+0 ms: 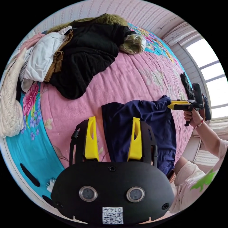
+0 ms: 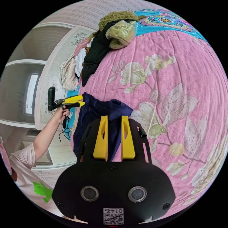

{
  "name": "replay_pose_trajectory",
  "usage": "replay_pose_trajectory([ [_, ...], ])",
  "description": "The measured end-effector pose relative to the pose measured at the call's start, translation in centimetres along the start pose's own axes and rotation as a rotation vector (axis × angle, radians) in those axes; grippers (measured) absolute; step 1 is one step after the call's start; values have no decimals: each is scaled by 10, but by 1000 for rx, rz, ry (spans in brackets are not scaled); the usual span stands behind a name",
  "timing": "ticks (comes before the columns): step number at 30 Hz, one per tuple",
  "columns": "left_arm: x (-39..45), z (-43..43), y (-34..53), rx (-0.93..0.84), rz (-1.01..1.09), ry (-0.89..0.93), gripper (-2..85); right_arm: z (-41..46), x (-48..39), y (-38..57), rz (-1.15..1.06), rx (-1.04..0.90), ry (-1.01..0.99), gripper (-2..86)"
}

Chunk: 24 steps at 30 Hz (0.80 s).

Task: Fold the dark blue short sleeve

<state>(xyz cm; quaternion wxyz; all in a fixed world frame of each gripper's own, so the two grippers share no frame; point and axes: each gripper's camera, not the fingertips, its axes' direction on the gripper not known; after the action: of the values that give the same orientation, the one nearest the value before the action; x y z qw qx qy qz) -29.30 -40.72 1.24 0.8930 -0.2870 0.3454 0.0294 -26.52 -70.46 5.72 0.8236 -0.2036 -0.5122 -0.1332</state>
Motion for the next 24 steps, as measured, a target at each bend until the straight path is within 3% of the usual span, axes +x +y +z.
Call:
replay_pose_trajectory([
  [7,22,2,0,-17,138,21,139,3,4,9,-13,-24,-2,84],
  [12,-9,7,10,-16,54,71,72,10,9,18,1,-28,-24,79],
  [17,-41,15,32,-12,-38,297,7,24,11,28,7,-52,-36,36],
  [24,-42,-8,77,90,-8,297,-8,26,13,60,-8,-6,-124,11],
])
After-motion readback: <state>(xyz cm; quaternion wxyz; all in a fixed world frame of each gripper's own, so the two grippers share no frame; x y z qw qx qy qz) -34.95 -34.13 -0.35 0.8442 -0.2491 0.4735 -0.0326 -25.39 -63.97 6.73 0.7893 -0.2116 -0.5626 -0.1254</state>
